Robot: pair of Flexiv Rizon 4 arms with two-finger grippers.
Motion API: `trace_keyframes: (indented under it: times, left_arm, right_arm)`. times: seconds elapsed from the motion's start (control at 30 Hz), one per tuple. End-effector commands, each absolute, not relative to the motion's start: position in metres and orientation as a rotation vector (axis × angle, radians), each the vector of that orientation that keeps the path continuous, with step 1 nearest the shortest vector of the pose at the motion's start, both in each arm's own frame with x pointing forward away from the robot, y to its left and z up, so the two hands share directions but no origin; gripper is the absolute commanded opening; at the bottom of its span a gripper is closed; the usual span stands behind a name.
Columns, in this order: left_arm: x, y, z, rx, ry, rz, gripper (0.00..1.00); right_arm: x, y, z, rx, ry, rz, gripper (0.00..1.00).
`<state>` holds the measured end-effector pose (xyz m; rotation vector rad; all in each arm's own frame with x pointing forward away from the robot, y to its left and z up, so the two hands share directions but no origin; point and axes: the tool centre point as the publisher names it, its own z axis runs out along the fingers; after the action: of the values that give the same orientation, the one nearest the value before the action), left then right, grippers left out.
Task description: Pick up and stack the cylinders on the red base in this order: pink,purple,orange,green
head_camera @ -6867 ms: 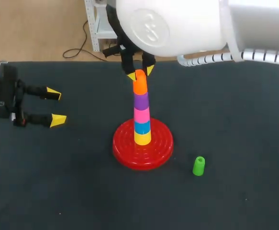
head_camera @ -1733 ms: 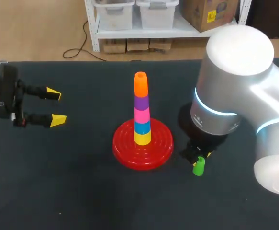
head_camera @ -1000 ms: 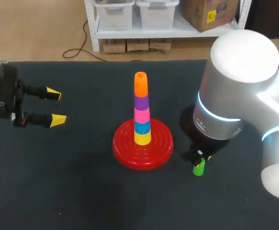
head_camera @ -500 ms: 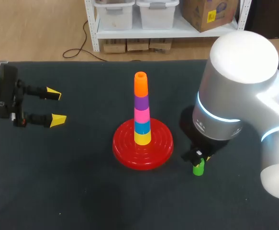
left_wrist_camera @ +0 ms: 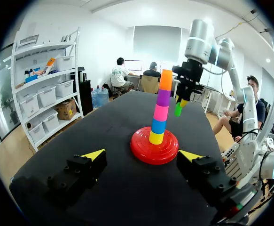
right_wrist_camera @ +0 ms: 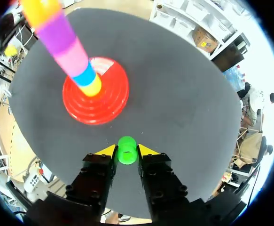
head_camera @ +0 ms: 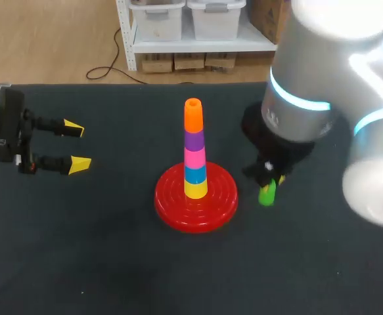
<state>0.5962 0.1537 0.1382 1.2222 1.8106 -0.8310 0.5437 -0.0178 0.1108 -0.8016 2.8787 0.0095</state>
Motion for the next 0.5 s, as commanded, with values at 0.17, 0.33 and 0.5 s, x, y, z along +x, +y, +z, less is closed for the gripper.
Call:
trace_keyframes:
  times: [0.17, 0.33, 0.5]
  left_arm:
    - [0.596, 0.154, 0.137, 1.22, 1.807, -0.829, 1.0]
    - [0.596, 0.154, 0.137, 1.22, 1.807, -0.829, 1.0]
    - [0.596, 0.154, 0.137, 1.22, 1.807, -0.829, 1.0]
  right_arm:
    - [0.572, 0.006, 0.199, -0.755, 2.927, -0.098, 0.0]
    - [0.594, 0.025, 0.244, -0.692, 2.914, -0.106, 0.0]
    - [0.608, 0.045, 0.276, -0.683, 2.899, -0.07, 0.0]
